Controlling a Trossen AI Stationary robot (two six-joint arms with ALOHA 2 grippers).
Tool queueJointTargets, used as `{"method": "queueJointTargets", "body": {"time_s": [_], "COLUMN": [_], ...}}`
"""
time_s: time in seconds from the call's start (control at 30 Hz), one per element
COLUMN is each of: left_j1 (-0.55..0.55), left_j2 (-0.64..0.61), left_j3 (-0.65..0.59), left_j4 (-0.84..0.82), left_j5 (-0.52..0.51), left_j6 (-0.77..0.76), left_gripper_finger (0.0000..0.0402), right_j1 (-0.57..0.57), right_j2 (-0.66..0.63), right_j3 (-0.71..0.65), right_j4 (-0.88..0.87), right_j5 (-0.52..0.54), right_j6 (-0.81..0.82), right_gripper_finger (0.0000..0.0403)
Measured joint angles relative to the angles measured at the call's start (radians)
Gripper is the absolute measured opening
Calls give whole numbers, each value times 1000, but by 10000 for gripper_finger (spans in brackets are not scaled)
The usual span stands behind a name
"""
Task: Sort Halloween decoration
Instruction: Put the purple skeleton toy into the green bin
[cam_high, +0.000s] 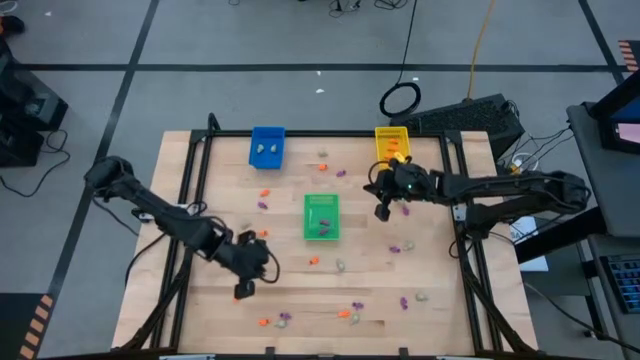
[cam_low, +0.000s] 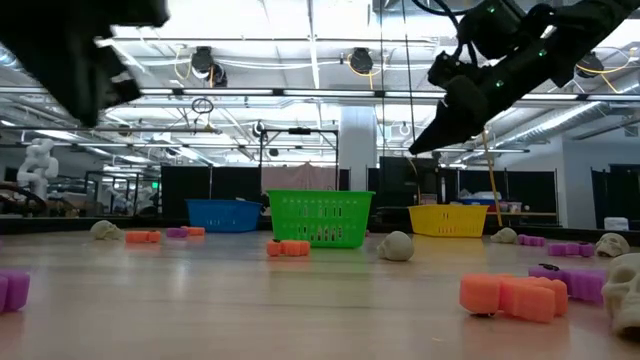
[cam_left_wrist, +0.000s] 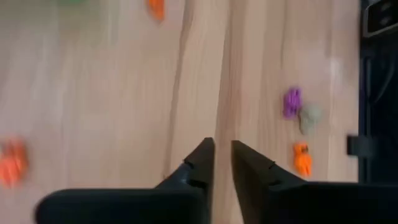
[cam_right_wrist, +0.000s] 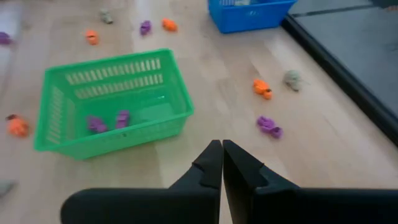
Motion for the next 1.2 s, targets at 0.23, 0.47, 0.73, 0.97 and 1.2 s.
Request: {"method": "queueJointTargets", "body": {"time_s": [0.23,0.47,0.73,0.97,1.2], "left_j1": [-96,-94,-32,-48,-71], "left_j2": [0,97,297,387,388], "left_j3": [0,0,-2,1,5], "left_j4": [-26,273,460,533,531], "left_j5": [0,-55,58,136,82], "left_j6": [-175,100,262,183,184], "left_gripper_finger": [135,142,136,136,136], "right_j1": [44,53,53,53,53], "right_j2": [0,0,1,1,1], "right_j3": [0,0,0,0,0], "right_j4": [0,0,0,13,53], "right_j5": [28,29,27,26,26], "right_j6": [0,0,4,-5,-8], "right_gripper_finger": [0,0,0,0,0]}}
